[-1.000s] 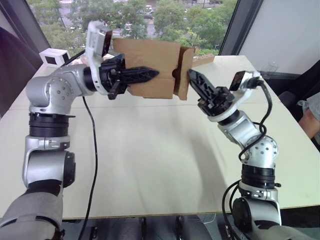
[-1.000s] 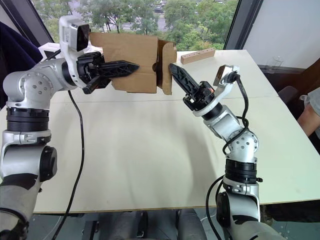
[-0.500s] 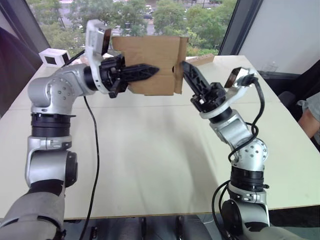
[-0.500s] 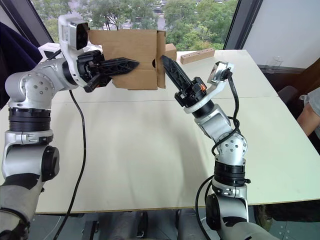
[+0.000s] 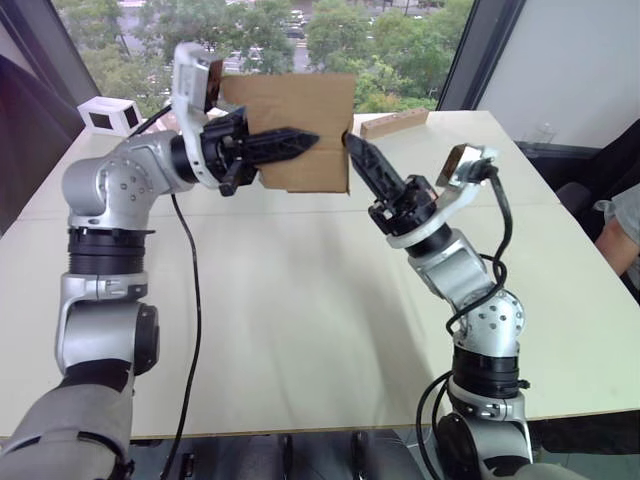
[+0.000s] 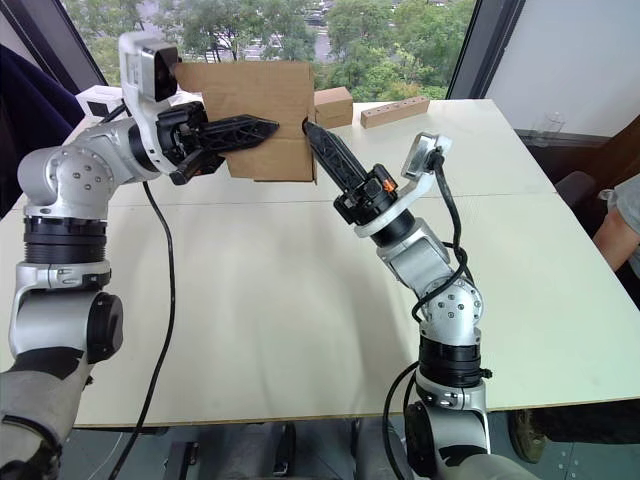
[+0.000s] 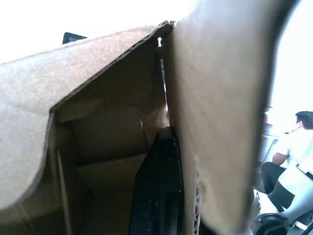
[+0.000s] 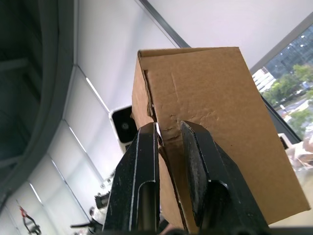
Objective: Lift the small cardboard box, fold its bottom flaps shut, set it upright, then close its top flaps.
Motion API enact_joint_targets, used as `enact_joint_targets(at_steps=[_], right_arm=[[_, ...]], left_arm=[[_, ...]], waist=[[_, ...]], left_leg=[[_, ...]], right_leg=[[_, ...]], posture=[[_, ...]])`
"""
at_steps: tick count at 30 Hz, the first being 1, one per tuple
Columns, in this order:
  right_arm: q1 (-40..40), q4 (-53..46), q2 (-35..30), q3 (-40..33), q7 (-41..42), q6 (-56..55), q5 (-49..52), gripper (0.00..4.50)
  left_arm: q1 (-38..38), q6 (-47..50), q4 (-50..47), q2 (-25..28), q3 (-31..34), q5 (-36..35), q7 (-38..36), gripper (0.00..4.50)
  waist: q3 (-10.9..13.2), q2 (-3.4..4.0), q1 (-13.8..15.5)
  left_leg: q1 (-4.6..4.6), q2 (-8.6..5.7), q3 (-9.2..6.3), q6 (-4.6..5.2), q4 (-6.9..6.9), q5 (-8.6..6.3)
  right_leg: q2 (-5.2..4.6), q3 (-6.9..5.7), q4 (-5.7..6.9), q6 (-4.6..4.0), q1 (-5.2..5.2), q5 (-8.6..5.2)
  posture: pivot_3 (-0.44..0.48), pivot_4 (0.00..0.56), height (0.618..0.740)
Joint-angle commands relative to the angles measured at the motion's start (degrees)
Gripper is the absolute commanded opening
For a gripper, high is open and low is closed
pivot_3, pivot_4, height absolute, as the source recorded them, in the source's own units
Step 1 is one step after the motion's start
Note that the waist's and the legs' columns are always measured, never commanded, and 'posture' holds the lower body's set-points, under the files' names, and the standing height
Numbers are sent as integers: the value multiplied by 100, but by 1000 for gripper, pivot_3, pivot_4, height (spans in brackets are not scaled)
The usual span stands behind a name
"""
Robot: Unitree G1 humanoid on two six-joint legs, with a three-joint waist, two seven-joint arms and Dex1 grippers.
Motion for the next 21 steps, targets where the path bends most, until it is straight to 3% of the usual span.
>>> enact_joint_targets(at_steps=[1,21], right_arm=[[-114,-247,91,171,-17,20,134,775],[194,-350,-208,-459,-341,-269,580,775]], left_arm=[[-47,-89,-152,-38,56,-43,-3,0],[-120,-138,5,-12,88,-8,1,0]], waist=[[0,0,0],[0,0,2]], left_leg=[[0,0,0,0,0,0],[0,0,0,0,0,0]], right_leg=[[0,0,0,0,0,0],[-1,0,0,0,0,0]], posture=[[0,150,740],[0,150,740]])
